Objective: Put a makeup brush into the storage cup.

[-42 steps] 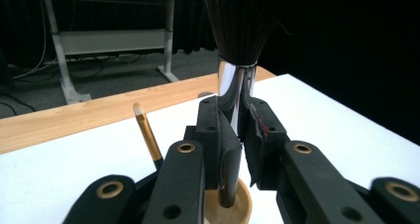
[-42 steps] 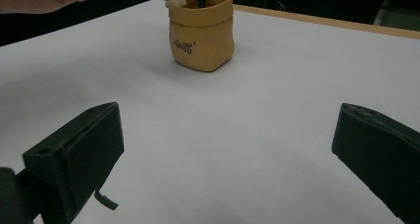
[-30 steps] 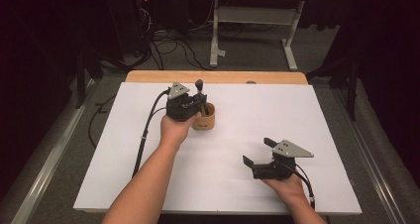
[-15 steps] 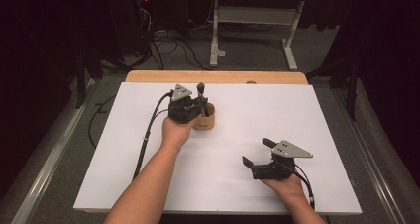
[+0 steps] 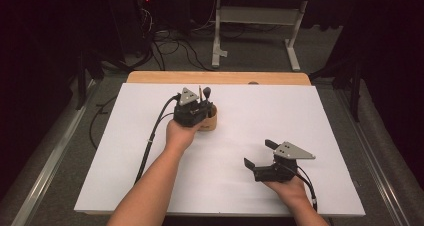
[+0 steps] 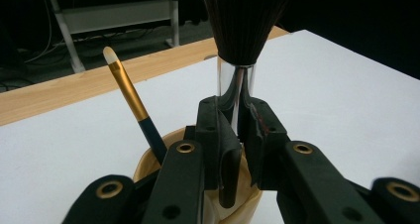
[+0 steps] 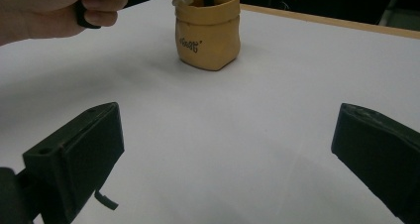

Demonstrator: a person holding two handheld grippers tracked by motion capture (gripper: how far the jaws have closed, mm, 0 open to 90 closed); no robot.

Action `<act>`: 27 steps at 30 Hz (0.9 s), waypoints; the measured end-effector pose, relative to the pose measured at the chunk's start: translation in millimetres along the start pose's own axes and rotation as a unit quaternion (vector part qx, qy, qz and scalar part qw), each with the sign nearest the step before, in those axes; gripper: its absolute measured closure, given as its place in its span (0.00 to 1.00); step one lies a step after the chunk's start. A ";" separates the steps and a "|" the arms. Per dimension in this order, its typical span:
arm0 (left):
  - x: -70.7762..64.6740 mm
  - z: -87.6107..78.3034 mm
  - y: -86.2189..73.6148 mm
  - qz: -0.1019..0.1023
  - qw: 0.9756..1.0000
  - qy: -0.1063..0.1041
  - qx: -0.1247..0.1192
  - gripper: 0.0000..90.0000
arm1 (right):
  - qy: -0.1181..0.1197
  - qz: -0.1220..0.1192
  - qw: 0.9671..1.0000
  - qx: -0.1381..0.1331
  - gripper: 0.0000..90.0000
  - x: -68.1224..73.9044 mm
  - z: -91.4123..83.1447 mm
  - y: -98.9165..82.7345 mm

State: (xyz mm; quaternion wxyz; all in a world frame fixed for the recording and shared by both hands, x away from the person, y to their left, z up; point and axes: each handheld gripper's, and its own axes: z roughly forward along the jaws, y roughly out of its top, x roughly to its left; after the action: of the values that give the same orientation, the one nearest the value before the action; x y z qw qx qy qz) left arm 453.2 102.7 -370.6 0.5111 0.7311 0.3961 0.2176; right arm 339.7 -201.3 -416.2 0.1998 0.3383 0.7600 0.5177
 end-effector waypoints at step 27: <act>6.5 -8.9 5.0 -0.009 1.000 0.001 -0.018 0.33 | 0.003 -0.002 1.000 0.004 0.01 1.4 2.8 -0.5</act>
State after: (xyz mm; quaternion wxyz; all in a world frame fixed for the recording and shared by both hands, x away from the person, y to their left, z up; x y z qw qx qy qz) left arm 452.4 112.2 -363.2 0.5261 0.7178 0.3990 0.2210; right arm 340.4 -198.6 -417.7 0.1972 0.3357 0.7636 0.5152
